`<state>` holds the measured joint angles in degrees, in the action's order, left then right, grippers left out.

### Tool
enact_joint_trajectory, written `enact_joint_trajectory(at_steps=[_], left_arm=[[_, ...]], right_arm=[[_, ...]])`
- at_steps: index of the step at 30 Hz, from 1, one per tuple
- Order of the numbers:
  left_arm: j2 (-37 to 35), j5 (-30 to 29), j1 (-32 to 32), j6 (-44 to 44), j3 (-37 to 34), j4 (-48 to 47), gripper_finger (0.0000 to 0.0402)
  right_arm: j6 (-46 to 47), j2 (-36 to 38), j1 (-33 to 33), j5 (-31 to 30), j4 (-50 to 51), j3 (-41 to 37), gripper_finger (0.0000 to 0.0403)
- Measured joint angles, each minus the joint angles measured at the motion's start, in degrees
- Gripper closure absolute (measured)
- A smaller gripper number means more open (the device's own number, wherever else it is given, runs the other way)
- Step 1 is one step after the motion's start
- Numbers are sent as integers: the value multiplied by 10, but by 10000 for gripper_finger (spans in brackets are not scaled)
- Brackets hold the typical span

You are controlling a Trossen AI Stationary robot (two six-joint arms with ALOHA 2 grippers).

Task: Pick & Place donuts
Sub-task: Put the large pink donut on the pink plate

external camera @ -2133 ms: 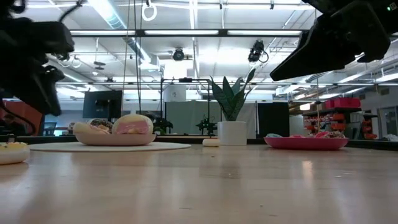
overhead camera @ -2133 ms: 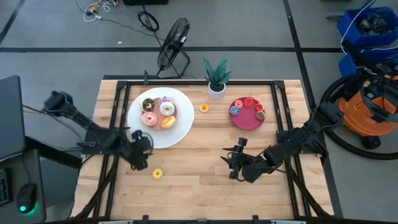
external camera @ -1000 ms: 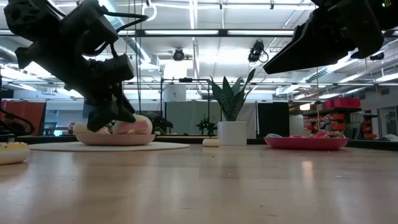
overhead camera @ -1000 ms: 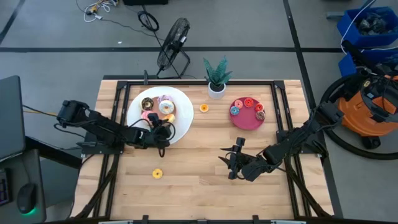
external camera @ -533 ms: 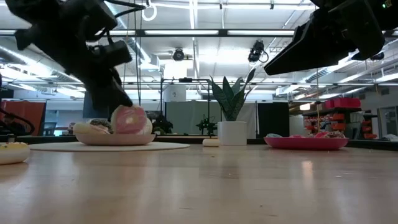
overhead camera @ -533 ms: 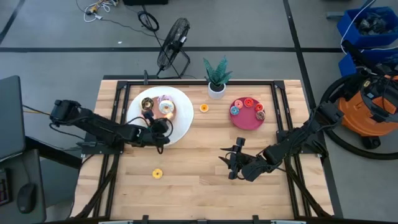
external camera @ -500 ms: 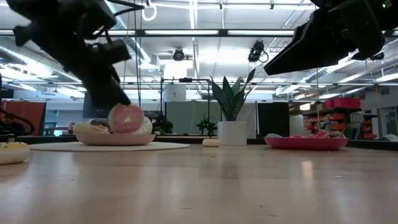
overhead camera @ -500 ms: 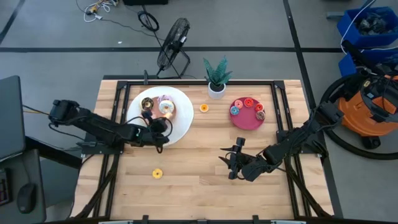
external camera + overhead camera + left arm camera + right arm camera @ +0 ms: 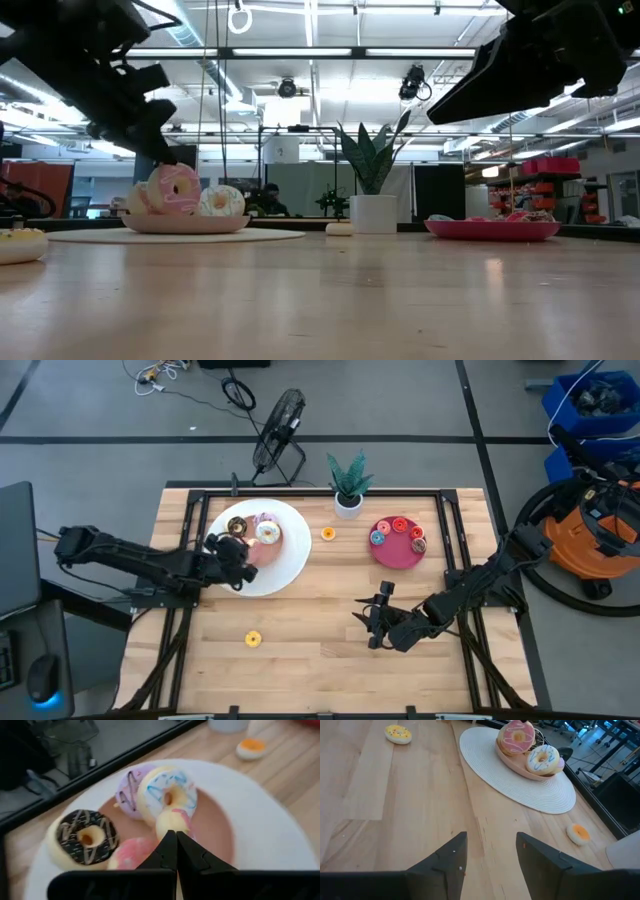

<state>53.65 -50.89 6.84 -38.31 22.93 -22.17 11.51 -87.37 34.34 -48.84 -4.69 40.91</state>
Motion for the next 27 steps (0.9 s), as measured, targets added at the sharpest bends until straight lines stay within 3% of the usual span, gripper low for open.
enact_joint_trajectory(at_steps=[11,18,27], left_arm=[[-61,72,-70,50,-83,154,400],[-62,139,-114,109,-167,398,400],[-61,151,-155,102,-189,377,400]], right_arm=[[-11,0,0,0,0,0,225],[-15,0,0,0,0,0,225],[-15,0,0,0,0,0,225]])
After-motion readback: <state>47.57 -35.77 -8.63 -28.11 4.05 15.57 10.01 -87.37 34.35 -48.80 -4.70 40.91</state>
